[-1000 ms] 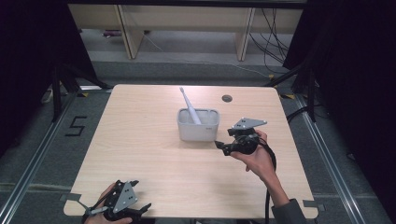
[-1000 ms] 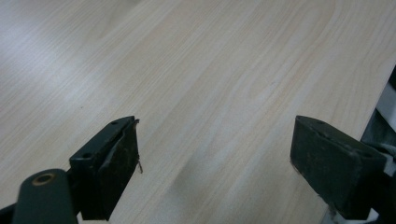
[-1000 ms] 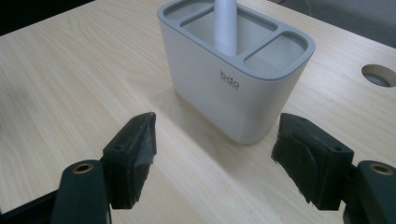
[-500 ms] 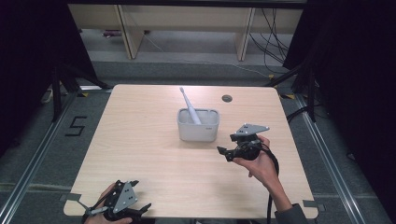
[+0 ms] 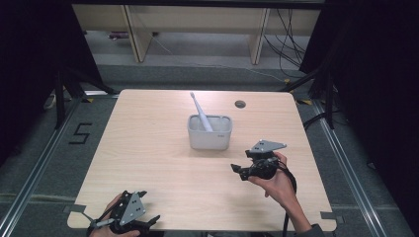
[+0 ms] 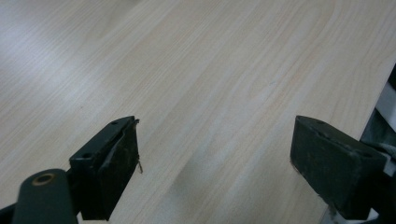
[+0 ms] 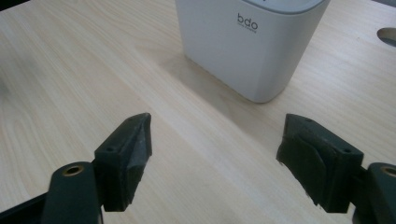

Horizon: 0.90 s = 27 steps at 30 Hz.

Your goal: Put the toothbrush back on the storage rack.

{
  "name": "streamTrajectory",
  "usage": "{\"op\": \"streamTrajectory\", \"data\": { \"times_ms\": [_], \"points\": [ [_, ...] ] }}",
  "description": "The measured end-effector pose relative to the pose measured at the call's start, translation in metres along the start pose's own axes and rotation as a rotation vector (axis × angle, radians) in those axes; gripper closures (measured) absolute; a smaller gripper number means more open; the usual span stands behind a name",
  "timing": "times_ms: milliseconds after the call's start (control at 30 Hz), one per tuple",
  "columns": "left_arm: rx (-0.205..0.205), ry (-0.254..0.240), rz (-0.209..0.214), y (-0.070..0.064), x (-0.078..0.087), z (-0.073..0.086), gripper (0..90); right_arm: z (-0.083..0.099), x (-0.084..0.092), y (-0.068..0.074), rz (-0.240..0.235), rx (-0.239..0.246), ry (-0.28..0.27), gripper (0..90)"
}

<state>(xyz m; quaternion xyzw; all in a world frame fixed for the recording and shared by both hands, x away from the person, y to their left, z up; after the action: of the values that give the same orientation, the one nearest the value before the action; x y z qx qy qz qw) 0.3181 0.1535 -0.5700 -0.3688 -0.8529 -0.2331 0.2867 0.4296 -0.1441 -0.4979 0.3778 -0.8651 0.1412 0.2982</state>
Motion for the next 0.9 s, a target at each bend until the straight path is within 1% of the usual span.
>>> {"op": "streamTrajectory", "data": {
  "times_ms": [33, 67, 133, 167, 200, 233, 267, 300, 333, 367, 400, 433, 467, 500, 533, 567, 600, 633, 667, 700, 733, 767, 800, 833, 900],
  "points": [
    [0.005, 0.000, -0.001, 0.000, 0.000, 0.000, 15.0, 0.001, 0.001, 0.000, -0.007, 0.004, 0.001, 24.8],
    [0.005, 0.000, -0.001, 0.000, 0.000, 0.000, 15.0, 0.002, 0.001, 0.000, -0.005, 0.011, -0.006, 24.3],
    [0.005, 0.000, 0.000, 0.000, 0.000, 0.000, 14.9, 0.005, 0.002, 0.000, 0.001, 0.009, -0.009, 23.0],
    [0.003, 0.004, 0.006, -0.001, 0.000, 0.000, 15.0, 0.007, 0.002, 0.003, -0.004, -0.018, -0.004, 23.0],
    [0.003, 0.001, 0.000, 0.000, 0.000, 0.000, 15.0, 0.009, 0.002, 0.003, -0.004, -0.009, -0.010, 23.0],
    [-0.002, 0.001, 0.000, 0.000, 0.000, 0.000, 15.0, 0.011, 0.002, 0.004, -0.009, -0.012, -0.005, 23.0],
    [0.003, 0.005, 0.004, 0.000, 0.000, 0.001, 15.0, 0.012, 0.003, 0.005, -0.007, -0.022, -0.007, 23.0],
    [0.000, -0.001, -0.006, 0.000, -0.001, 0.000, 15.0, 0.015, 0.002, 0.006, -0.017, -0.017, -0.003, 23.0],
    [-0.006, -0.001, -0.008, 0.001, 0.000, 0.000, 14.9, 0.016, 0.003, 0.006, -0.011, -0.005, -0.004, 23.0],
    [-0.003, -0.004, -0.011, 0.001, -0.001, 0.000, 15.0, 0.019, 0.002, 0.008, -0.015, -0.025, -0.003, 23.0],
    [0.007, -0.004, -0.009, 0.000, -0.001, 0.000, 15.0, 0.021, 0.003, 0.009, -0.018, -0.029, 0.002, 23.0],
    [0.002, -0.002, -0.008, 0.001, -0.001, 0.000, 15.0, 0.022, 0.002, 0.009, -0.016, -0.018, -0.004, 23.0],
    [0.003, -0.002, -0.009, 0.000, -0.001, 0.000, 15.0, 0.025, 0.003, 0.011, -0.021, -0.041, 0.007, 23.0],
    [0.004, 0.001, 0.002, 0.000, 0.000, 0.000, 15.0, 0.026, 0.003, 0.010, -0.014, -0.031, 0.003, 23.0],
    [0.004, 0.001, 0.002, 0.000, 0.000, 0.000, 15.0, 0.028, 0.003, 0.011, -0.015, -0.038, -0.001, 23.2],
    [-0.007, 0.001, 0.000, 0.000, 0.000, 0.000, 15.0, 0.030, 0.003, 0.013, -0.018, -0.055, 0.009, 23.3],
    [0.003, 0.000, 0.000, 0.000, 0.000, 0.000, 15.0, 0.030, 0.003, 0.013, -0.018, -0.055, 0.009, 23.3],
    [0.005, -0.002, -0.001, 0.000, 0.000, 0.000, 15.0, 0.034, 0.003, 0.011, -0.012, -0.034, 0.010, 23.3],
    [-0.005, -0.001, -0.001, 0.000, 0.000, 0.000, 15.0, 0.035, 0.003, 0.010, -0.012, -0.034, 0.008, 23.3],
    [0.001, -0.002, 0.000, 0.000, 0.000, 0.000, 15.0, 0.036, 0.002, 0.011, -0.007, -0.052, 0.005, 23.3],
    [-0.004, -0.002, -0.001, 0.001, 0.000, 0.000, 14.9, 0.039, 0.003, 0.010, -0.006, -0.027, 0.013, 23.3],
    [-0.005, -0.002, -0.002, 0.001, 0.000, 0.000, 14.9, 0.040, 0.003, 0.012, -0.009, -0.049, 0.014, 23.3],
    [-0.006, -0.001, -0.002, 0.000, 0.000, 0.000, 15.0, 0.042, 0.003, 0.013, -0.012, -0.046, 0.020, 23.3],
    [-0.005, -0.002, -0.002, 0.000, 0.000, -0.001, 15.0, 0.044, 0.003, 0.013, -0.006, -0.043, 0.026, 23.3],
    [-0.005, -0.002, -0.002, 0.000, 0.000, -0.001, 15.0, 0.046, 0.003, 0.013, -0.005, -0.041, 0.021, 23.3]
  ]
}}
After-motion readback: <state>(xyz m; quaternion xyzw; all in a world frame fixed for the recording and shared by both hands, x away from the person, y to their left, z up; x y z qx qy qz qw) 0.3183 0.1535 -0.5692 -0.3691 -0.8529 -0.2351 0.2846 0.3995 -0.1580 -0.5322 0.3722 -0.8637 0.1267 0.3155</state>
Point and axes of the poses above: each handheld gripper's, and its own axes: x roughly backward along the jaws, z roughly out of its underside, y roughly to its left, the point moved 10 cm from there along -x, roughly forward along the jaws, and after that the axes turned 5 degrees about x, right-handed, at the moved point
